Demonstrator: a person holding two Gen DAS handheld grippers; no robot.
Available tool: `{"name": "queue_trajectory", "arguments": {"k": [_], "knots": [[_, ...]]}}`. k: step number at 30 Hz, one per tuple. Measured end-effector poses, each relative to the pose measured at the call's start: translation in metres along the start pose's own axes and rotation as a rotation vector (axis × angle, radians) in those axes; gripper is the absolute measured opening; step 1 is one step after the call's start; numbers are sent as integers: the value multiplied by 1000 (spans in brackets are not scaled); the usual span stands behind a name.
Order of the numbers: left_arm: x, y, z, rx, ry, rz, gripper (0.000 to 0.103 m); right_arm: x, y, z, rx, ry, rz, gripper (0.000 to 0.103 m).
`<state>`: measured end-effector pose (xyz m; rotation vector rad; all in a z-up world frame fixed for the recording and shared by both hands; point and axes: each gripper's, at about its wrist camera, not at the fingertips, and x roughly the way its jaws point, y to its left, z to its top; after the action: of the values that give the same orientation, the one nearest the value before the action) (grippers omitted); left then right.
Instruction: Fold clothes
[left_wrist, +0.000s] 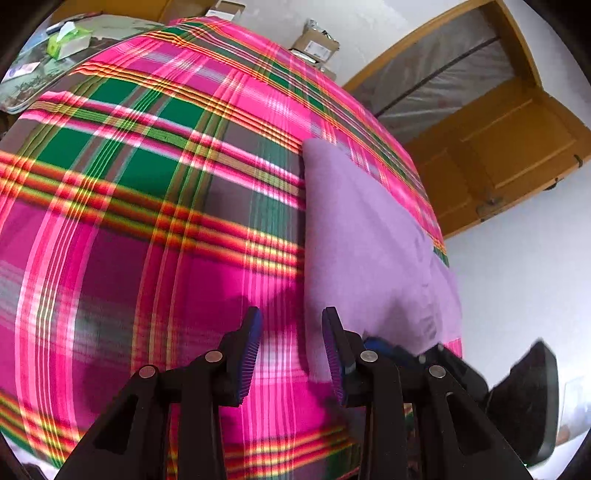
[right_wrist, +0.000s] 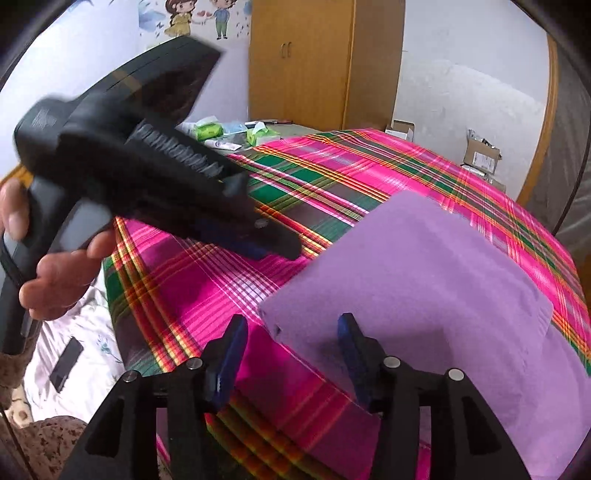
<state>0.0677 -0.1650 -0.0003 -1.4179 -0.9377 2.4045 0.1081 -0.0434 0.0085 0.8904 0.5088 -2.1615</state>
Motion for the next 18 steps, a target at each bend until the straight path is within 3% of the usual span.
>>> {"name": "queue_trajectory", "arguments": {"k": [1,5,10,13,15,18], "knots": [[3,0,4,-5,3,-2,53,3,3,1,-6,8,-19,51],[13,-1,21,-13,19,-33,54,13,8,3,-7,33,-92,51],[28,-7,42,6,45,-62,54,15,5,4,43,44,-106,50],[41,-10,56,15,79,-72,56,14,6,4,50,38,-114,37],[47,-10,63,7,94,-90,56,12,6,5,56,31,-111,22],[54,-13,73,-3,107,-117,56,8,5,6,66,23,-99,15]]}}
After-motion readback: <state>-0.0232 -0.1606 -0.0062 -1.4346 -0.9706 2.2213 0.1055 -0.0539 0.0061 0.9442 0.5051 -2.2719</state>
